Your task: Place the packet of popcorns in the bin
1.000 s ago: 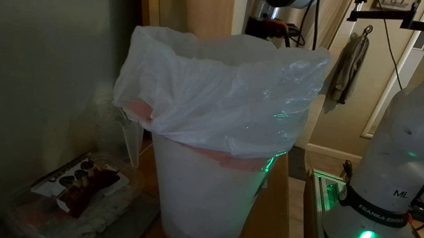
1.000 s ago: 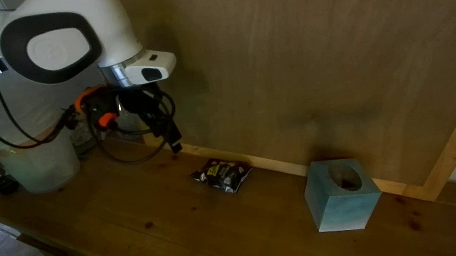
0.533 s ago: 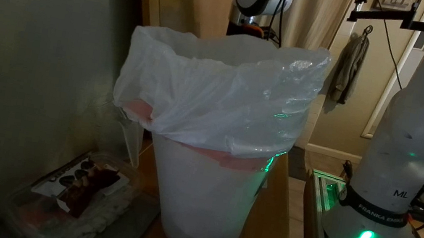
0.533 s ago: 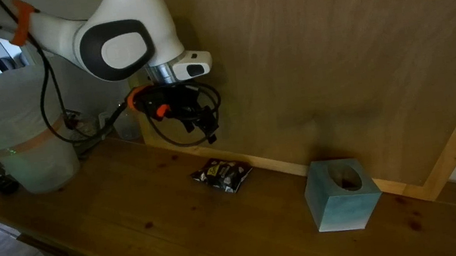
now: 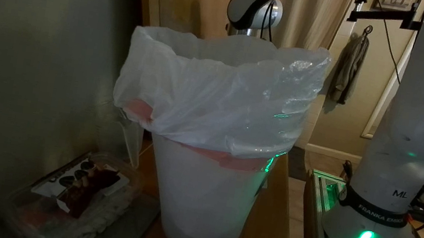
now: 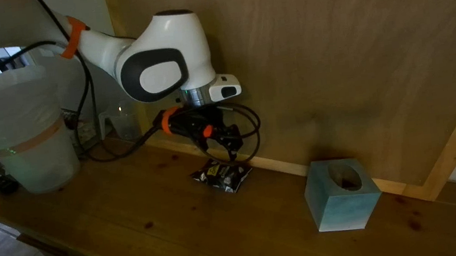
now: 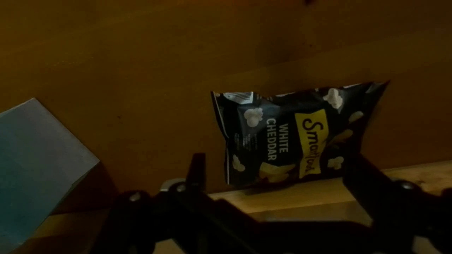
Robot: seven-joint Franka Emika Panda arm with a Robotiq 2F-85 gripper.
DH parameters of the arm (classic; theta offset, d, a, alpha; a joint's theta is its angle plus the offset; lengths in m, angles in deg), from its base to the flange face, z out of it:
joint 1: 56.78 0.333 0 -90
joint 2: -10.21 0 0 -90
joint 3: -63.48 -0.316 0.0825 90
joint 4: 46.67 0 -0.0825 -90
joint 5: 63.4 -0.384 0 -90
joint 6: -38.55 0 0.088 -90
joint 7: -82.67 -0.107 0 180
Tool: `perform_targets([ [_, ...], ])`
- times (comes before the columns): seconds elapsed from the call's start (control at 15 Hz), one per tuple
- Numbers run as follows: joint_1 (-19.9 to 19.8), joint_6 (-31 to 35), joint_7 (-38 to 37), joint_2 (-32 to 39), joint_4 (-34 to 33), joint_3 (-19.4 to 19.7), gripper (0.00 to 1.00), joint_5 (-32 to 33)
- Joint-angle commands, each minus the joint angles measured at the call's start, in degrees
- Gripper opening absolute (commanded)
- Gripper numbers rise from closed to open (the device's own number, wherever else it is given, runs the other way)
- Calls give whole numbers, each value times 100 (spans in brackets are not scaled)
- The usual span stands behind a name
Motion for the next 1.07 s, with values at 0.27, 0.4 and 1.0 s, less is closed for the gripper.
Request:
perform_targets([
  [0.27, -258, 416, 1292, 692, -163, -205, 100, -1318],
  [0.4, -309, 573, 1374, 831, -172, -255, 100, -1447],
  [1.0, -651, 815, 1406, 1263, -366, -410, 53, -1679],
])
